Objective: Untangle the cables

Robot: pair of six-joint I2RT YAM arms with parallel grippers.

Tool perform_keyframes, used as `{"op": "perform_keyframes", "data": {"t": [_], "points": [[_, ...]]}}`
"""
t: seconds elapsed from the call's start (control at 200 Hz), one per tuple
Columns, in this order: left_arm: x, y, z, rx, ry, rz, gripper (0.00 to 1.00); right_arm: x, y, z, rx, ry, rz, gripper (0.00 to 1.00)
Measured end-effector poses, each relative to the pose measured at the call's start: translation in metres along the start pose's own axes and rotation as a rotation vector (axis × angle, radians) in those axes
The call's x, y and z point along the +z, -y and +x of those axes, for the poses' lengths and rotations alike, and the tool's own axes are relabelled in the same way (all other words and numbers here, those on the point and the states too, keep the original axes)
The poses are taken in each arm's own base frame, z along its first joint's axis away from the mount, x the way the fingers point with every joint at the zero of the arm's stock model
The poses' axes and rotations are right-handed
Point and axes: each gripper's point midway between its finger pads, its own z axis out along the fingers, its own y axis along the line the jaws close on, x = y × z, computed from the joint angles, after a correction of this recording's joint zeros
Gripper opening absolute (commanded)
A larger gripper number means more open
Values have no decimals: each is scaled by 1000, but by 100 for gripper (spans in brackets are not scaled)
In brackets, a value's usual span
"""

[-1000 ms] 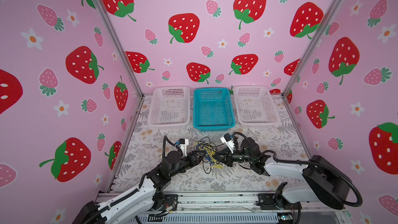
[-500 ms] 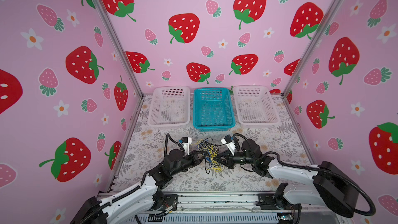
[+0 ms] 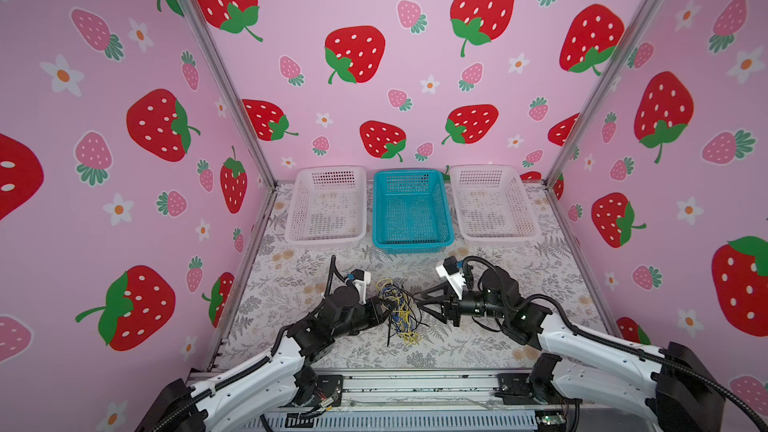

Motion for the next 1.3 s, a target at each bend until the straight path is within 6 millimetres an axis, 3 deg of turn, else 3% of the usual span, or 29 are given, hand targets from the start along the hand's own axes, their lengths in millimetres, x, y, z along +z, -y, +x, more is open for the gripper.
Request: {"op": "perform_keyframes", "data": {"t": [0.205, 0.415, 0.58, 0.75, 0.905, 1.076, 1.166, 1.296], "points": [[2, 2, -1, 4, -6, -3, 0, 16, 11, -4, 25, -17, 45, 36], [2, 4, -1, 6, -8, 1, 0, 47, 19, 20, 42, -114, 120, 32], [0, 6, -2, 8, -5, 10, 0, 60, 43, 30, 52, -154, 246, 24], [-9, 15, -4, 18, 14, 44, 0, 58, 69, 42, 60, -176, 370, 17], [-15, 21, -6, 27, 32, 70, 0, 59, 70, 40, 49, -161, 390, 5], [-23, 29, -8, 49, 48, 101, 0, 52, 77, 37, 46, -144, 422, 0], [-26, 30, -8, 58, 50, 106, 0, 39, 81, 33, 49, -117, 438, 0], [-33, 35, -9, 70, 65, 129, 0, 5, 114, 43, 96, -112, 553, 0]]}}
